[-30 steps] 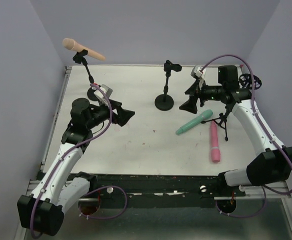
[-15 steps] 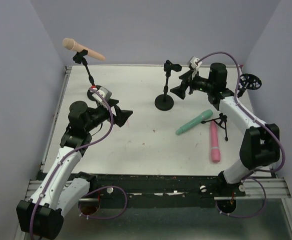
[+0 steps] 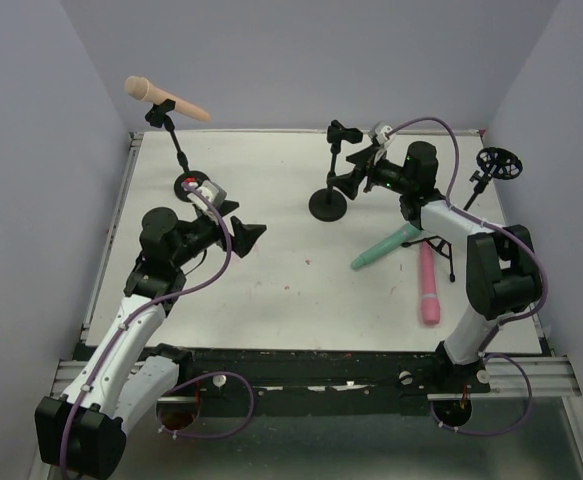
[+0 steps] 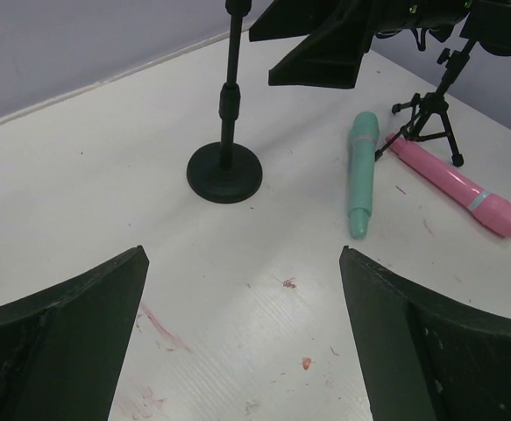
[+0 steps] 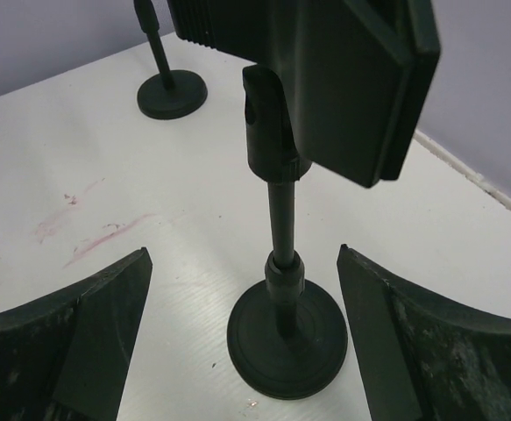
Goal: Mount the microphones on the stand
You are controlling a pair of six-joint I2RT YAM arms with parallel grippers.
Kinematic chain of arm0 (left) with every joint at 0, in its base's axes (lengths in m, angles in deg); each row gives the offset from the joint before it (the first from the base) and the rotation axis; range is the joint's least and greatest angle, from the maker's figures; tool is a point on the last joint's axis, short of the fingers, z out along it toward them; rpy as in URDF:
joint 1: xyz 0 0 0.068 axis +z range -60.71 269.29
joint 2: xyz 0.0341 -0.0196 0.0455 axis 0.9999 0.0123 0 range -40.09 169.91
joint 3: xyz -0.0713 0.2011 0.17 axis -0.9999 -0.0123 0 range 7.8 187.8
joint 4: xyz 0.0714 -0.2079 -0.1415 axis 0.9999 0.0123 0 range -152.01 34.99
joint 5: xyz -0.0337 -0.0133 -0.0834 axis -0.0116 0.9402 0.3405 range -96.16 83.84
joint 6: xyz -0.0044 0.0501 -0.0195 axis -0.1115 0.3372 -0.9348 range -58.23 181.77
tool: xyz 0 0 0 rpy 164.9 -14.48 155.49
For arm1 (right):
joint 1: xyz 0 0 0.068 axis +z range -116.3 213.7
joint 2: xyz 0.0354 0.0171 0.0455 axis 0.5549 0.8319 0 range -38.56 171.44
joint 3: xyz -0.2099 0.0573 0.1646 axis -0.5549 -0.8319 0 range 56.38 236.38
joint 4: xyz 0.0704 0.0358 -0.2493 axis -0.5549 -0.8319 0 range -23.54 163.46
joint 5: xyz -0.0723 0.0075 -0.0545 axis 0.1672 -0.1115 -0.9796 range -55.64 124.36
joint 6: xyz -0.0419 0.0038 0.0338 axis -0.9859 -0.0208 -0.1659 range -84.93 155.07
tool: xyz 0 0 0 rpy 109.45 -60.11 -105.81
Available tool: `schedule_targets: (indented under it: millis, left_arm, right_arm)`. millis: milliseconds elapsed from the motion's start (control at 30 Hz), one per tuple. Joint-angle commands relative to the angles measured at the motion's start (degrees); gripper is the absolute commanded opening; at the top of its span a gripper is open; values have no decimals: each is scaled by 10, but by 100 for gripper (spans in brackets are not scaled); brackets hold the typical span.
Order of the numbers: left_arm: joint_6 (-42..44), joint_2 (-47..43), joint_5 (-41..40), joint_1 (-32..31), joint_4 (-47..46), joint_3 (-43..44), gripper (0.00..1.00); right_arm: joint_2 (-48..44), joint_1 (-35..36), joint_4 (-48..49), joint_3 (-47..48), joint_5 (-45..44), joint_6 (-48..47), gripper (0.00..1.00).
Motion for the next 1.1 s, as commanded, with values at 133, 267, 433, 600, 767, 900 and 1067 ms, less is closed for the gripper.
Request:
schedule_targets:
  millis: [133,267,433,600,767,900,1067]
  left_arm:
    - [19,0,19,-7,-34,-15,99]
    - [26,1,22,-11,-37,-19,98]
    - [32,-2,22,-14,-43,-28,98]
    - [38,-6,23,-16,-44,-32,98]
    - [45,-6,22,-18,-42,-32,98]
    - [47,-4,22,-19,-41,-30,98]
    - [48,-5,22,-20,-38,-29,98]
  right_arm:
    - [21,1,95,-24,-2,15,89]
    - [35,1,119,-28,-5,14,88]
    - [54,2,170,-32,-4,23,86]
    - [76,2,207,-30,-7,51,81]
    - [93,2,214,-15,6,56,72]
    - [106,3,240,-1,23,88,70]
    - [115,3,273,9,39,131,67]
